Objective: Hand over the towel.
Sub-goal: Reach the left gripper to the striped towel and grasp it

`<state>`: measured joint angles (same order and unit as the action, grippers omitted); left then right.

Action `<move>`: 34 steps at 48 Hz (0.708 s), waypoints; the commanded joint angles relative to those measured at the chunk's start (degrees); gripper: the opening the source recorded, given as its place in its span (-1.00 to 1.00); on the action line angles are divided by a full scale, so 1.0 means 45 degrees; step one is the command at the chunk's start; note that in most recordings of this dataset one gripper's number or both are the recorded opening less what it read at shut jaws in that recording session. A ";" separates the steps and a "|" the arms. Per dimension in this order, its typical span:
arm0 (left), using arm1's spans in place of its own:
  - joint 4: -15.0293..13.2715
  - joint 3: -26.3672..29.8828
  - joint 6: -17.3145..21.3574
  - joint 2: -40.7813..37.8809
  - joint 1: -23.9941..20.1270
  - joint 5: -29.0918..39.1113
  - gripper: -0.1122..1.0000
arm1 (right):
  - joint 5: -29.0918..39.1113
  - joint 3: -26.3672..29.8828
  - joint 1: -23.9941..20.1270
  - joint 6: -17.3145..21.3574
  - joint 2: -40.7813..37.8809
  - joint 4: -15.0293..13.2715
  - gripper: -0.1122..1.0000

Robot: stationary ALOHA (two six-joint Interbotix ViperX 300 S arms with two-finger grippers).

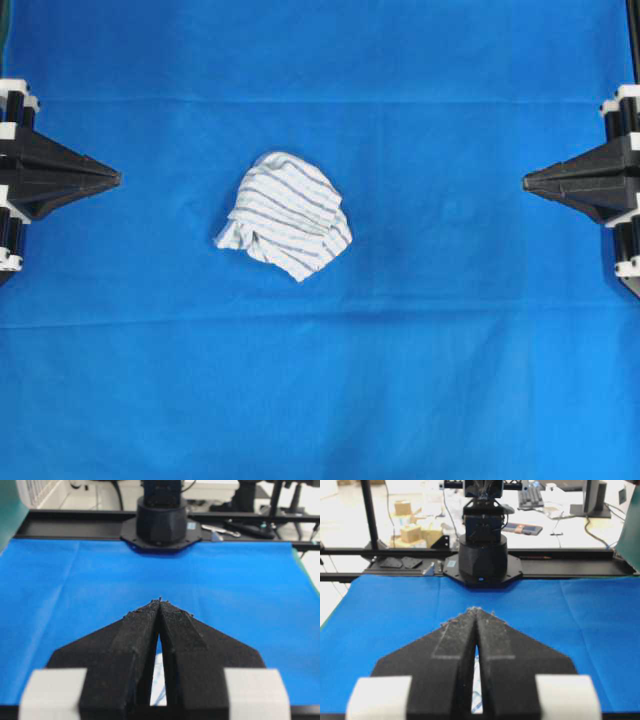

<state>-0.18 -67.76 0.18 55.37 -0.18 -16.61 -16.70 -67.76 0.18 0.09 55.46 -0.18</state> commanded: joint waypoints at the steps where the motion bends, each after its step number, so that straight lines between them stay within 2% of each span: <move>1: -0.0176 0.0469 0.0098 -0.0195 -0.0039 -0.0176 -0.80 | -0.0039 0.0391 0.0059 -0.0078 -0.0117 0.0000 -0.80; 12: -0.0195 0.0840 0.0098 -0.1230 -0.0039 -0.0840 -0.80 | 0.0742 0.0625 0.0039 -0.0078 -0.0098 0.0020 -0.80; 25: -0.0195 0.1914 0.0137 -0.4160 -0.0020 -0.0898 -0.76 | 0.0859 0.0723 0.0059 -0.0059 -0.0117 0.0020 -0.80; 29: -0.0195 0.2422 0.0137 -0.5371 -0.0020 -0.0762 -0.50 | 0.0898 0.0703 0.0059 -0.0059 -0.0137 0.0000 -0.80; 34: -0.0195 0.3164 0.0176 -0.6797 0.0078 -0.0137 0.04 | 0.1035 0.0723 0.0039 -0.0039 -0.0137 0.0000 -0.80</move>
<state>-0.97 -56.87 0.97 28.48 -0.26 -18.63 -12.22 -65.92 0.26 -0.18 55.28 -0.18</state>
